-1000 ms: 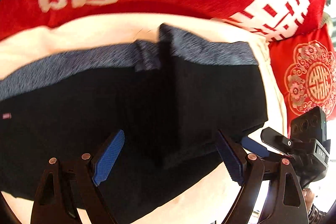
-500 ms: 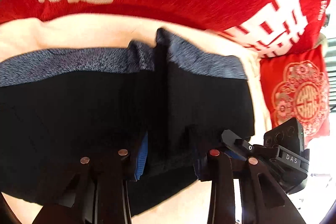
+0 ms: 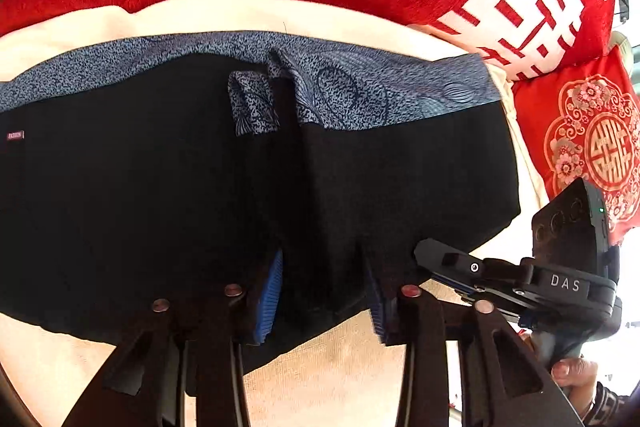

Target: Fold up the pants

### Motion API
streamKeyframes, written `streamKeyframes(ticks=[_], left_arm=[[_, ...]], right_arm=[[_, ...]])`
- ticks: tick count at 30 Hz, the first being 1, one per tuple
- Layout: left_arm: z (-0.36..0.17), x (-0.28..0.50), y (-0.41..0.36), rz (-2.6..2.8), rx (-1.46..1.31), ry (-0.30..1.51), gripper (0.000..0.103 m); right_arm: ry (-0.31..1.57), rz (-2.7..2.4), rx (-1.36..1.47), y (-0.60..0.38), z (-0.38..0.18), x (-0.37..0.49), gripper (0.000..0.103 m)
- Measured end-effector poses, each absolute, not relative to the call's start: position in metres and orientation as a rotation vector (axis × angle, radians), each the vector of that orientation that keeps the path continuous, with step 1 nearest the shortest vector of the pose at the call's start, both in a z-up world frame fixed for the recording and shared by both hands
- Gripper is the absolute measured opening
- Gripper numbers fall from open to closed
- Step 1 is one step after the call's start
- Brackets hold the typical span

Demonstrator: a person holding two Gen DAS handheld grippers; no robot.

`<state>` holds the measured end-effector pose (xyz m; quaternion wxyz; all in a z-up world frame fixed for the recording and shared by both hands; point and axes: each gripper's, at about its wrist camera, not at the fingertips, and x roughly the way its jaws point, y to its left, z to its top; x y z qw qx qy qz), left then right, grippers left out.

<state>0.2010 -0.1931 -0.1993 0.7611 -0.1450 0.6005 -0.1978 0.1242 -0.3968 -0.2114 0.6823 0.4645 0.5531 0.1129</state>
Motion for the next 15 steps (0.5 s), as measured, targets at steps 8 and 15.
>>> streamKeyframes(ticks=[8,15], left_arm=[[-0.158,0.199,-0.178,-0.304,-0.238,1.263,0.071],[-0.13,0.239,-0.211,-0.356,-0.211,1.197,0.071]], right_arm=[[1.283,0.335,0.859,-0.415,-0.158,0.118,0.051],[1.116,0.257,0.787,-0.513,-0.121,0.167,0.051]])
